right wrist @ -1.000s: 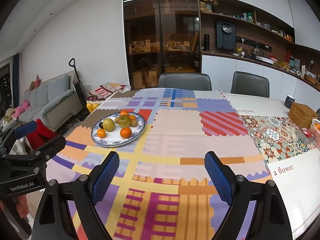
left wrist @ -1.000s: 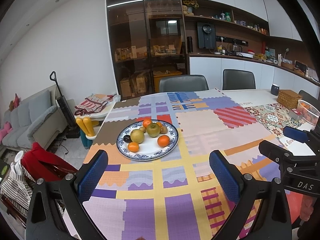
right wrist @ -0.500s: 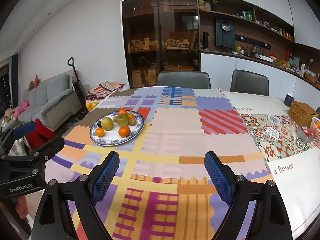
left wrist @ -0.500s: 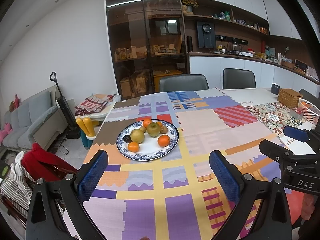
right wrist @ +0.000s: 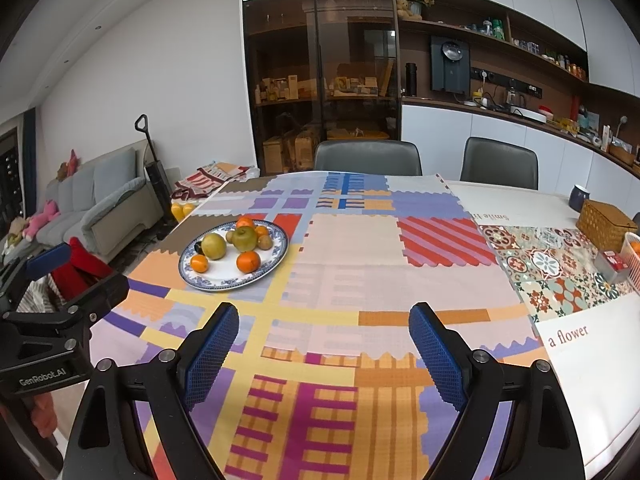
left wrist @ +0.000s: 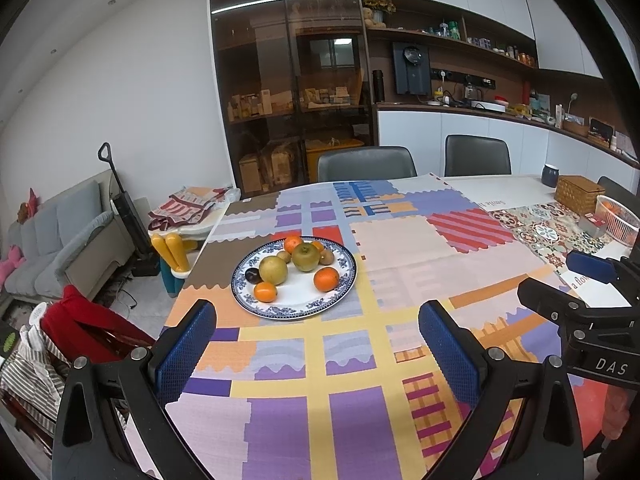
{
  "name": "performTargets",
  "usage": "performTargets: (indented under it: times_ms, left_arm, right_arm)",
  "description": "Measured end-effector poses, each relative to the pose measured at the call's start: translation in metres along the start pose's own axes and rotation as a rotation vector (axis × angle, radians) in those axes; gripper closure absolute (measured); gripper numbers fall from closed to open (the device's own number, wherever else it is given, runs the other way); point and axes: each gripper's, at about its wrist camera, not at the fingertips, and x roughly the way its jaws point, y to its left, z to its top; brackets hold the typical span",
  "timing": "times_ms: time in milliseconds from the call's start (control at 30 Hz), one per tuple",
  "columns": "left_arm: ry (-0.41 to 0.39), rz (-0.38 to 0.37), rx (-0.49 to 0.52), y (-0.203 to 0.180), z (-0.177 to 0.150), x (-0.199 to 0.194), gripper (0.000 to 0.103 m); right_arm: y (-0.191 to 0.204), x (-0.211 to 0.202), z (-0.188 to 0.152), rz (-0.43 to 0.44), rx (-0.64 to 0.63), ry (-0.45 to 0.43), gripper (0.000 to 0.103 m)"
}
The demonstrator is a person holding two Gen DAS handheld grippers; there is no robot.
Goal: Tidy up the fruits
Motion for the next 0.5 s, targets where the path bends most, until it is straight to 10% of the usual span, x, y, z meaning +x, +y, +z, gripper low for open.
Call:
performTargets:
  times_ms: [500]
  left_arm:
    - [0.024, -0.003, -0.01, -0.0001, -0.0059, 0.0072, 0.0]
  right_arm:
    - [-0.0008, 0.0054, -0.0025, -0.001, 0.004, 0.015, 0.015]
